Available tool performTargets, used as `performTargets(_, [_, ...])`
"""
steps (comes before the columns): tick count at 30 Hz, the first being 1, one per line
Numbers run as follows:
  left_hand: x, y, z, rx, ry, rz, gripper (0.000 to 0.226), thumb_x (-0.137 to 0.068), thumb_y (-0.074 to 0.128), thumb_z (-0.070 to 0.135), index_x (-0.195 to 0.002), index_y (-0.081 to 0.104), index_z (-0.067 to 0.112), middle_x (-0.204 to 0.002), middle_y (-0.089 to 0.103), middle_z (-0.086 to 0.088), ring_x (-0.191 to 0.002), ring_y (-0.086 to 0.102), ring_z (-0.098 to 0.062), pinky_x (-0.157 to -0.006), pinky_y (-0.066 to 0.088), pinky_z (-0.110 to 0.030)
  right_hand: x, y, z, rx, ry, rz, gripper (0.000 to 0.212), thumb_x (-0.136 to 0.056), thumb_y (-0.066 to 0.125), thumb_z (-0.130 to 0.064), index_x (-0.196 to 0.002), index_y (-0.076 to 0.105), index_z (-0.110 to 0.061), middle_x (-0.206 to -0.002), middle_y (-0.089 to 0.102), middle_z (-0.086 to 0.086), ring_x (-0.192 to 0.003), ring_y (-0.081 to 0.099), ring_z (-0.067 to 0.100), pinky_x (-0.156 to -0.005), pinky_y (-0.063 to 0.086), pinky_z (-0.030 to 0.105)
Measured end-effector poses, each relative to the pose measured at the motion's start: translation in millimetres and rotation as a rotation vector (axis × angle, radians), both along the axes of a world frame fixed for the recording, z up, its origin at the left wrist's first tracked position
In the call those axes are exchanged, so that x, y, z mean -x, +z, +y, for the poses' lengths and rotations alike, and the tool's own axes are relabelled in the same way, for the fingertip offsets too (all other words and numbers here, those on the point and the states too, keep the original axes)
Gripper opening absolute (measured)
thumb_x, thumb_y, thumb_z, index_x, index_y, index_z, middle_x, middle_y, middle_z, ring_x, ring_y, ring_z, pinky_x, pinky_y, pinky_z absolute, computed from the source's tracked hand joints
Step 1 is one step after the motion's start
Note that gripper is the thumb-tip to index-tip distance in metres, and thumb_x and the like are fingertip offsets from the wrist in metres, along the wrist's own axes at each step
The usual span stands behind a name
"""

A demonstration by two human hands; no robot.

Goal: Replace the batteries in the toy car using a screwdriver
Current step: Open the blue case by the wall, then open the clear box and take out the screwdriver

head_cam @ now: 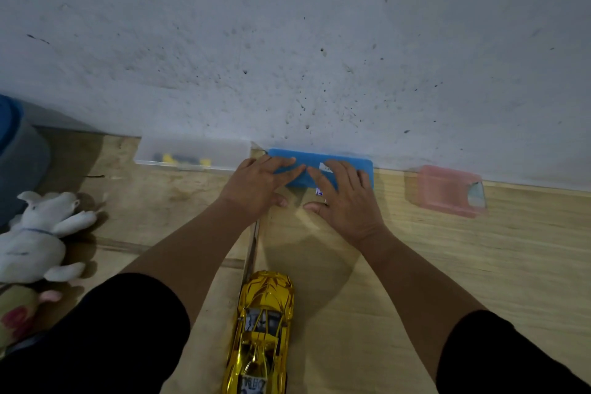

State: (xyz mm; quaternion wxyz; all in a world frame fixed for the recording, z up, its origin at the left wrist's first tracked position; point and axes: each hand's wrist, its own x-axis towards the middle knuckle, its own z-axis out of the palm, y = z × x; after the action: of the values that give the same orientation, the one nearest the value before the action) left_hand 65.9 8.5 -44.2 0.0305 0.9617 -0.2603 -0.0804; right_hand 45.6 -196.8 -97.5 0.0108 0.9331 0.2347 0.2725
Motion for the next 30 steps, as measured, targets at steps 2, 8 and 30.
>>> performTargets(2, [0.2,-1.1,0.5,0.011,-0.005,0.001,0.070,-0.090,0.051,0.042,-0.148,0.012,0.035,-0.156,0.017,0.009,-0.141,0.019,-0.015,-0.110,0.014,-0.028,-0.4,-1.3,-3.3,-0.008,-0.008,0.072,0.067,-0.092,0.023,-0.061,-0.132,0.048,-0.014,-0.127,0.055,0.011,-0.117,0.042,0.026,-0.088,0.034,0.041])
performTargets(8, [1.9,-0.4,0.1,-0.024,-0.011,-0.010,0.073,-0.090,0.052,0.041,-0.149,0.009,0.034,-0.157,0.015,0.008,-0.142,0.018,-0.015,-0.111,0.013,-0.029,3.1,1.7,-3.9,0.006,-0.026,0.198,0.065,-0.095,0.021,-0.057,-0.137,0.044,-0.012,-0.132,0.055,0.008,-0.123,0.040,0.023,-0.093,0.032,0.042])
performTargets(30, [-12.3,1.0,181.1,0.220,0.212,-0.329,0.061,-0.061,0.082,0.022,-0.118,0.062,0.012,-0.117,0.065,-0.006,-0.106,0.062,-0.026,-0.083,0.044,-0.042,-32.2,27.7,202.9,0.085,0.046,0.157,0.051,-0.084,0.060,-0.034,-0.123,0.057,-0.003,-0.118,0.061,0.016,-0.106,0.059,0.032,-0.086,0.050,0.042])
